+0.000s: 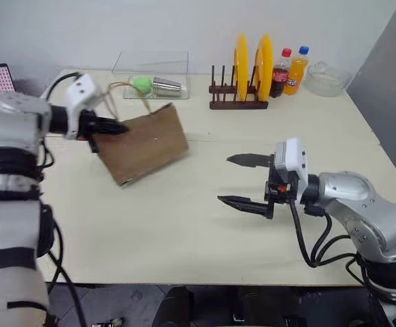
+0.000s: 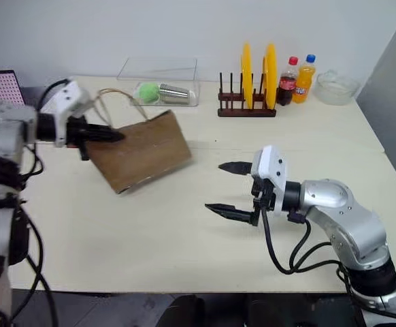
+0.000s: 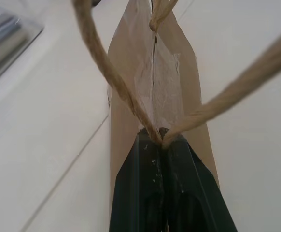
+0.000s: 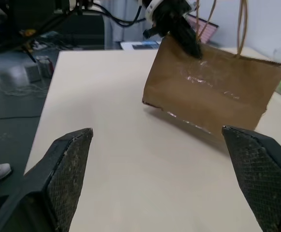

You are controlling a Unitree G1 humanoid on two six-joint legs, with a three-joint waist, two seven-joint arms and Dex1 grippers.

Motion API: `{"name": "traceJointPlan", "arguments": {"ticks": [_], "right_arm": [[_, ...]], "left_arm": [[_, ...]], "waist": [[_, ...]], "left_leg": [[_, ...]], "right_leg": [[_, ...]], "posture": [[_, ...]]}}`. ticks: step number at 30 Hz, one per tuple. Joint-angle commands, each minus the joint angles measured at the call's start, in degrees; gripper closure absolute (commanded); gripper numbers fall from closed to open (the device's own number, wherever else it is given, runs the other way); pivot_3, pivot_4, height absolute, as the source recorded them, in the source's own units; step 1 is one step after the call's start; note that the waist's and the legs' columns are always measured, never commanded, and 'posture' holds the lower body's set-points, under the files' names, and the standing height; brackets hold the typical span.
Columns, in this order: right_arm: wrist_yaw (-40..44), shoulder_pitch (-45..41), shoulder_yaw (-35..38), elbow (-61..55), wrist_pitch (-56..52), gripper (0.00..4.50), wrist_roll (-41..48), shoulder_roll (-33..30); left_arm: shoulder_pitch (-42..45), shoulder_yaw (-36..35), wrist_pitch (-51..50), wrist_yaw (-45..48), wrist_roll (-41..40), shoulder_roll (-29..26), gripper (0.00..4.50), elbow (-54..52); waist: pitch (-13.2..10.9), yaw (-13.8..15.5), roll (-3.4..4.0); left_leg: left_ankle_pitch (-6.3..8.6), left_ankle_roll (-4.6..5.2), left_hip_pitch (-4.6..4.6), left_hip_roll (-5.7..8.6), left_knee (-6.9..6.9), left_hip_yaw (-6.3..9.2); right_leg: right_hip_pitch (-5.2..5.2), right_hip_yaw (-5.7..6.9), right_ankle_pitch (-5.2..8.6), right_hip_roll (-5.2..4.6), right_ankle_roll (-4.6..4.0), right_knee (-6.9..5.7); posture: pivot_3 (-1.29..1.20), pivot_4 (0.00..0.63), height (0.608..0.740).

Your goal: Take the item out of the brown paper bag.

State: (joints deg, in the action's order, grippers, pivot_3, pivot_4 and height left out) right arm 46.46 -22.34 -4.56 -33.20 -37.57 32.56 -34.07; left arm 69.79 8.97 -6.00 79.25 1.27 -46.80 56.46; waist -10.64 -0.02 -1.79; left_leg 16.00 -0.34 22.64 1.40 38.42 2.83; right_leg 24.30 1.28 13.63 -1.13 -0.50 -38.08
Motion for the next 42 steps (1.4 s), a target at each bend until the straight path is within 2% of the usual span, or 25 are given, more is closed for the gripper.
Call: {"name": "traceJointPlan", "arguments": {"ticks": [1, 6, 13, 21, 27, 30, 38, 42], "right_arm": [[-6.83, 4.38, 2.50, -5.66, -0.94, 0.00, -1.91, 0.33], [-13.18, 11.45, 2.03, -12.69, -2.26, 0.00, -3.54, 0.98], [-19.41, 16.89, 2.19, -18.83, -4.58, 0.00, -3.19, 2.47], [-23.77, 19.24, 2.13, -22.38, -6.42, 0.00, -3.30, 3.22], [-25.08, 19.09, 1.77, -22.87, -6.85, 0.00, -3.38, 3.12], [-25.12, 18.75, 1.65, -22.56, -6.72, 0.00, -3.37, 3.04], [-24.87, 16.27, 0.24, -21.10, -6.66, 0.00, -4.31, 2.66], [-24.30, 14.17, 0.19, -19.94, -7.35, 0.00, -4.22, 2.09]], "left_arm": [[7.83, 2.33, 8.57, -1.01, 3.52, 5.65, 4.42, 5.40], [14.18, 4.86, 17.13, -4.39, 8.40, 13.91, 4.42, 13.37], [18.39, 5.15, 19.60, -10.80, 12.52, 21.52, 4.42, 19.07], [17.38, 4.03, 21.60, -13.62, 14.37, 24.85, 4.42, 20.46], [16.60, 4.34, 23.82, -15.76, 15.44, 25.10, 4.42, 20.65], [16.65, 4.80, 24.42, -15.83, 16.39, 24.64, 3.81, 20.75], [16.61, 4.66, 26.59, -15.97, 17.36, 22.43, 1.35, 20.67], [16.59, 2.69, 25.99, -13.31, 15.47, 20.03, 1.35, 20.31]], "waist": [[0.00, 0.09, 0.00], [-0.03, -0.29, -0.03], [-0.04, -0.71, -0.04], [-0.04, -0.60, -0.04], [-0.04, -0.44, -0.05], [-0.04, -0.50, -0.05], [-0.04, -0.51, -0.05], [-0.04, -0.55, -0.05]], "left_leg": [[0.00, 0.00, 0.13, 0.00, 0.09, 0.02], [0.02, 0.04, 0.29, -0.01, 0.38, -0.05], [0.02, 0.05, 0.23, -0.04, 0.39, -0.02], [0.01, 0.05, 0.18, 0.01, 0.45, -0.02], [0.01, 0.05, 0.14, 0.03, 0.51, -0.02], [0.01, 0.05, 0.12, 0.02, 0.51, -0.03], [0.01, 0.05, 0.07, 0.02, 0.51, -0.06], [0.01, 0.05, 0.07, 0.02, 0.51, -0.06]], "right_leg": [[0.02, 0.05, -0.01, -0.01, 0.01, -0.01], [0.06, 0.04, -0.05, -0.02, 0.11, -0.02], [0.06, 0.03, 0.12, 0.06, 0.40, -0.14], [0.05, 0.01, 0.13, 0.05, 0.42, -0.36], [0.05, 0.01, 0.13, 0.03, 0.42, -0.47], [0.06, -0.01, 0.14, 0.04, 0.42, -0.50], [0.05, -0.04, 0.14, 0.04, 0.43, -0.56], [0.06, -0.04, 0.14, 0.05, 0.43, -0.56]], "posture": [[0.00, 0.150, 0.740], [0.00, 0.150, 0.740], [0.00, 0.150, 0.740], [0.00, 0.150, 0.740], [0.00, 0.150, 0.740], [0.00, 0.150, 0.740], [0.00, 0.150, 0.740], [0.00, 0.150, 0.740]]}}
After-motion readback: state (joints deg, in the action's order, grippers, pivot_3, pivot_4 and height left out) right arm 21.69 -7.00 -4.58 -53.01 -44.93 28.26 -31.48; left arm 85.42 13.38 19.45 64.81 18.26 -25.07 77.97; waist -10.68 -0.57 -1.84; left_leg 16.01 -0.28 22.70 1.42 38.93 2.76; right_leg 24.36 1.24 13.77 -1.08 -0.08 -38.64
